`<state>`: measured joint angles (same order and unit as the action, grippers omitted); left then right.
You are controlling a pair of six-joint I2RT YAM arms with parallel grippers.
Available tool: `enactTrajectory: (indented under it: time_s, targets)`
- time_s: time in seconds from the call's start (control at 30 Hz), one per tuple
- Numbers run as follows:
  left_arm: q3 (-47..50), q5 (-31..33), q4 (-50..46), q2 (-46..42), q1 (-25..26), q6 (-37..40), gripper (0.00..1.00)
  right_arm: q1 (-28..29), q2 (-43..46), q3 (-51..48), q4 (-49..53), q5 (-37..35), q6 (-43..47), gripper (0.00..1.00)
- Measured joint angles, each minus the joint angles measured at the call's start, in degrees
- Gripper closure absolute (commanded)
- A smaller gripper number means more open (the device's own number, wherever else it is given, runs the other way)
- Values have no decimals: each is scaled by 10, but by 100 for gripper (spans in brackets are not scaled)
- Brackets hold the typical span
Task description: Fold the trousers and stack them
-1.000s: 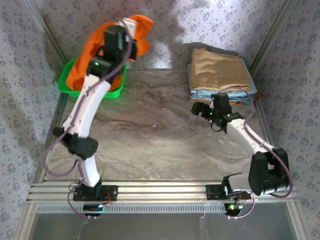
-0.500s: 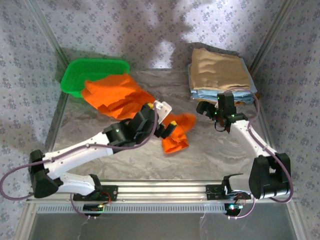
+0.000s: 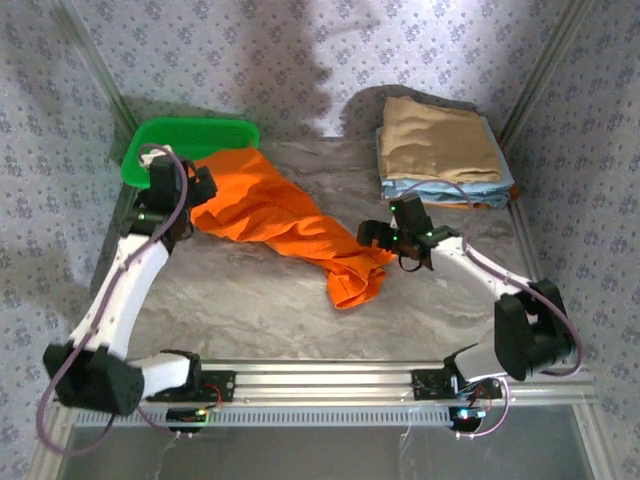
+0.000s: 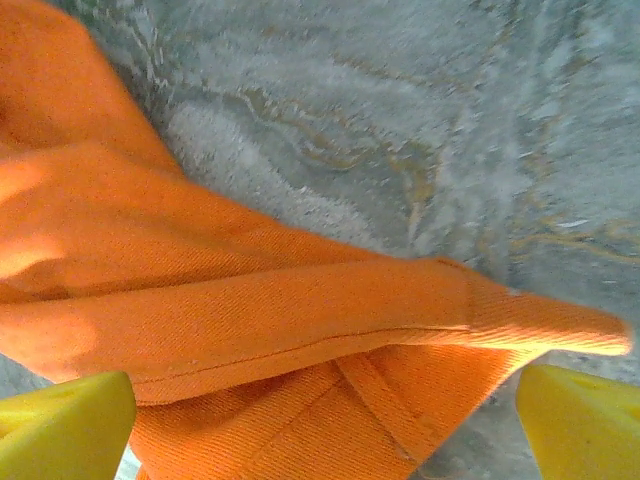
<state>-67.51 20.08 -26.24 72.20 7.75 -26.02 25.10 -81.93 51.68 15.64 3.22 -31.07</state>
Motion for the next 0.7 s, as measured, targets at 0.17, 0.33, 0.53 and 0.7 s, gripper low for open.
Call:
enactTrajectory:
  time_s: [0.17,0.33,0.53,0.7]
  targets:
    - [21,-107,64,118,-91,-62,0,39,-51,39,-2,0,2,0]
    - [15,-183,134,224,-126,-90,0,59,-91,58,-8,3,2,0]
    - [6,-221,193,293,-126,-90,6,61,-123,64,-8,5,6,0]
    - [6,-240,235,302,-126,-79,33,61,-127,71,-8,4,11,0]
